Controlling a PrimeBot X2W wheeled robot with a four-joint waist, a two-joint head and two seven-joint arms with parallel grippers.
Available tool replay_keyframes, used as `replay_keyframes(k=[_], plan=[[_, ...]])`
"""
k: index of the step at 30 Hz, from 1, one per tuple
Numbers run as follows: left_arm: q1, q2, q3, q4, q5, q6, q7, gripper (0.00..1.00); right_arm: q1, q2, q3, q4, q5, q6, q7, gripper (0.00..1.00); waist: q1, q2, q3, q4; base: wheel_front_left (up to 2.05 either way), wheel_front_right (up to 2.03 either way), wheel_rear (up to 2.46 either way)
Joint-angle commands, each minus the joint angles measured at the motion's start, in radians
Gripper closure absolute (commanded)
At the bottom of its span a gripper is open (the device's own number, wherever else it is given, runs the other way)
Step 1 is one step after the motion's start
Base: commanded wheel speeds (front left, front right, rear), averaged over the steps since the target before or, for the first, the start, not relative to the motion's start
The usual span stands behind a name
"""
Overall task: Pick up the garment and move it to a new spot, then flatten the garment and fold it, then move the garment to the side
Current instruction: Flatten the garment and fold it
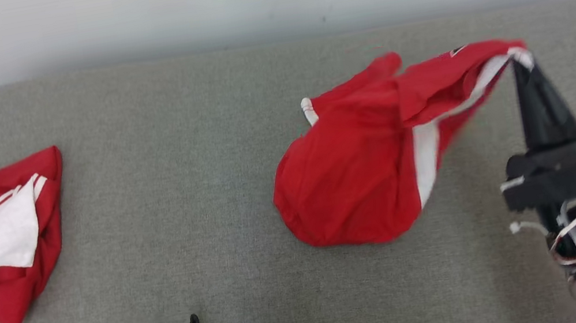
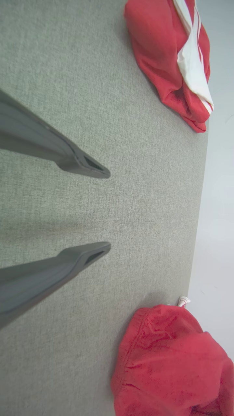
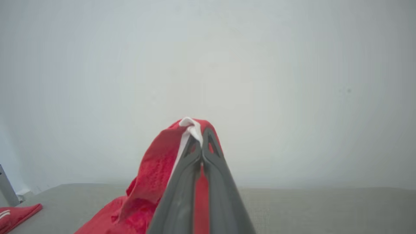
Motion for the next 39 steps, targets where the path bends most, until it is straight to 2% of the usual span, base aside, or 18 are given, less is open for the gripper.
replay_keyframes(k=[1,8,15,18,22,26,28,29,30,34,39], plan=[[0.014,-0.001,0.005,0.004,0.007,-0.006,-0.003,0.0,-0.014,-0.01,-0.004,-0.014,0.007,-0.002,0.0,1.0,0.0,-0.0001,-0.045,-0.032,0.0,0.0,0.0],[0.044,-0.001,-0.003,0.022,0.002,-0.018,-0.003,0.0,-0.159,-0.08,0.007,-0.092,0.026,-0.002,0.0,1.0,0.0,-0.0001,-0.103,-0.044,0.0,0.0,0.0],[0.066,-0.001,-0.023,0.027,-0.002,-0.028,-0.003,0.0,-0.247,-0.113,0.07,-0.146,0.036,-0.002,0.0,1.0,0.0,-0.0001,-0.112,-0.004,0.0,0.0,0.0],[0.063,-0.001,-0.032,0.03,-0.007,-0.03,-0.003,0.0,-0.263,-0.13,0.166,-0.127,0.069,-0.002,0.0,1.0,0.0,-0.0001,-0.104,0.024,0.0,0.0,0.0],[0.056,-0.001,-0.053,0.037,-0.019,-0.026,-0.003,0.0,-0.275,-0.149,0.354,-0.033,0.115,-0.002,0.0,1.0,0.0,-0.0001,-0.088,0.069,0.0,0.0,0.0],[0.052,-0.001,-0.07,0.039,-0.031,-0.021,-0.003,0.0,-0.271,-0.109,0.533,0.113,0.165,-0.002,0.0,1.0,0.0,-0.0001,-0.076,0.106,0.0,0.0,0.0],[0.049,-0.001,-0.076,0.039,-0.036,-0.018,-0.003,0.0,-0.257,-0.084,0.622,0.195,0.182,-0.002,0.0,0.78,0.0,-0.0001,-0.072,0.12,0.0,0.0,0.0],[0.048,-0.001,-0.078,0.038,-0.037,-0.017,-0.003,0.0,-0.253,-0.068,0.65,0.238,0.195,-0.002,0.0,0.56,0.0,-0.0001,-0.07,0.124,0.0,0.0,0.0],[0.047,-0.001,-0.081,0.037,-0.039,-0.015,-0.003,0.0,-0.251,-0.058,0.682,0.277,0.2,-0.002,0.0,0.0,0.0,-0.0001,-0.069,0.128,0.0,0.0,0.0],[0.038,-0.001,-0.081,0.034,-0.047,-0.008,-0.003,0.0,-0.234,-0.012,0.728,0.35,0.228,-0.002,0.0,0.0,0.0,-0.0001,-0.063,0.128,0.0,0.0,0.0],[0.037,-0.001,-0.069,0.028,-0.043,-0.001,-0.003,0.0,-0.208,-0.013,0.68,0.36,0.238,-0.002,0.0,0.0,0.0,-0.0001,-0.065,0.091,0.0,0.0,0.0]])
